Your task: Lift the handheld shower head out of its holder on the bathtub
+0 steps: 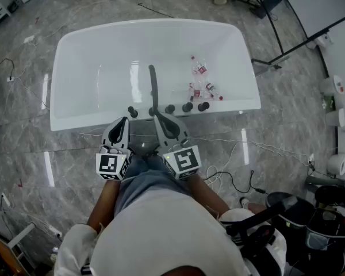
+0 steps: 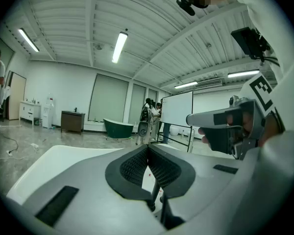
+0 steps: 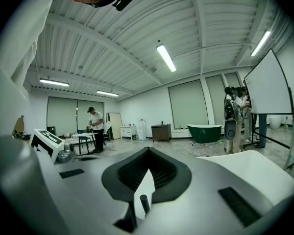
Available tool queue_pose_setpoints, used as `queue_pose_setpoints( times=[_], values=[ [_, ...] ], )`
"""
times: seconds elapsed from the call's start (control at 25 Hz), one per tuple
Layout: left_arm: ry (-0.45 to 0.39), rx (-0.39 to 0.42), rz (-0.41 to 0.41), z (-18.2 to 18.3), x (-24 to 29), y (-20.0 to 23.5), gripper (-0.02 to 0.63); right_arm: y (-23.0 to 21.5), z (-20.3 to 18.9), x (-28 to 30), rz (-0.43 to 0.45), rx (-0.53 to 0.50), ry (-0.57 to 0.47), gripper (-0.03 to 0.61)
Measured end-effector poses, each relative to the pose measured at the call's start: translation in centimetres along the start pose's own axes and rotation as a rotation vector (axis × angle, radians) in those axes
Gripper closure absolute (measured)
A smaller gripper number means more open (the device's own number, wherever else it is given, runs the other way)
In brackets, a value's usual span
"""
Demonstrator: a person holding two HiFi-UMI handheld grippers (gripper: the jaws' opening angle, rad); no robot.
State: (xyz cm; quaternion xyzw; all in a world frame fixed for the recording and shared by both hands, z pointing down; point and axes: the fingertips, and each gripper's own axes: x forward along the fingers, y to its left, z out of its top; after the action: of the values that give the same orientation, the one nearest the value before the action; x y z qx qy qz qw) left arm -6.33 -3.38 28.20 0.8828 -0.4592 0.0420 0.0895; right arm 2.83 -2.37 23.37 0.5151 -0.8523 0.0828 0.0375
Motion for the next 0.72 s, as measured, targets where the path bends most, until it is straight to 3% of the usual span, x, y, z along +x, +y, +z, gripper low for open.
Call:
queue_pose_setpoints(
  times=[0.2, 0.48, 0.64, 0.72],
  values=[
    [0.004, 0.0, 0.033, -2.4, 1.9, 1.3, 0.597, -0.8, -1.9, 1.9, 0.037, -0.001, 0.016, 0.561],
    [0.07, 0.03, 0.105, -9.9, 7.2, 7.0, 0.597, -3.1, -5.9, 9.4, 0.066, 0.02, 0.032, 0.561],
    [0.135, 0.059, 0.157, -18.2, 10.1, 11.0, 0.59, -4.0, -8.4, 13.3, 0.067, 0.037, 0.01, 0.561],
    [0.2, 0.029, 0.177, -23.6, 11.6, 12.8, 0.505, -4.1, -10.7, 15.0, 0.066, 0.016, 0.014, 0.56]
  ],
)
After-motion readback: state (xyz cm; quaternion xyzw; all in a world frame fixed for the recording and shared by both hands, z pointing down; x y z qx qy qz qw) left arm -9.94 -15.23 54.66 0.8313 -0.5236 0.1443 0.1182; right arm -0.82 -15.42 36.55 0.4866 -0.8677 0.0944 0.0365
